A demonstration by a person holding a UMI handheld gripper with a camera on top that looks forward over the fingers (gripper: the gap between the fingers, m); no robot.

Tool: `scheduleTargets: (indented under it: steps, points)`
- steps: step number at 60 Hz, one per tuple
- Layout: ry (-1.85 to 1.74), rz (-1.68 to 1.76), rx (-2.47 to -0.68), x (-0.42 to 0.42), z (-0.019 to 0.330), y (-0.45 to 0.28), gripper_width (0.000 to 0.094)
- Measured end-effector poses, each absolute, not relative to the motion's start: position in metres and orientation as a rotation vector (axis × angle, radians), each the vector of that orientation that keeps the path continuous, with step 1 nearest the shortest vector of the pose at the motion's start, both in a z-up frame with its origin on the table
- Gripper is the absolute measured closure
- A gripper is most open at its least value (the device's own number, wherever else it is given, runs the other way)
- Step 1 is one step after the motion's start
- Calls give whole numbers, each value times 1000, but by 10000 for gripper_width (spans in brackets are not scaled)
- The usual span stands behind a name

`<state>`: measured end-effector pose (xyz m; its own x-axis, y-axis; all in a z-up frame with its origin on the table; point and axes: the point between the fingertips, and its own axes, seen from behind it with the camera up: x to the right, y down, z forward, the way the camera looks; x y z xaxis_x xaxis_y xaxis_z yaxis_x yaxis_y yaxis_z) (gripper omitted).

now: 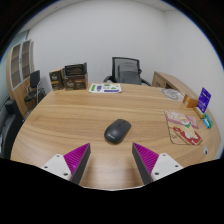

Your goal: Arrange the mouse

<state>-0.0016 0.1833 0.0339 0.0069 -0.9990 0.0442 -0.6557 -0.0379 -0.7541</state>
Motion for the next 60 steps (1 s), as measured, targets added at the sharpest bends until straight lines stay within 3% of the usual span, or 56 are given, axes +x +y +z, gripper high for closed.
scheduleTargets:
  steps: [18,42,50,53,54,60]
  points:
    - [1741,-780,-1752,68,-9,174,65]
    - [1712,-746,-1781,113,-18,189,100]
    - [1684,-731,-1799,116,-18,197,241]
    - [1663,-727,-1810,117,-19,200,346]
    - [1659,-727,-1813,117,-18,201,426]
    - [1647,-741,-1837,116,-19,202,477]
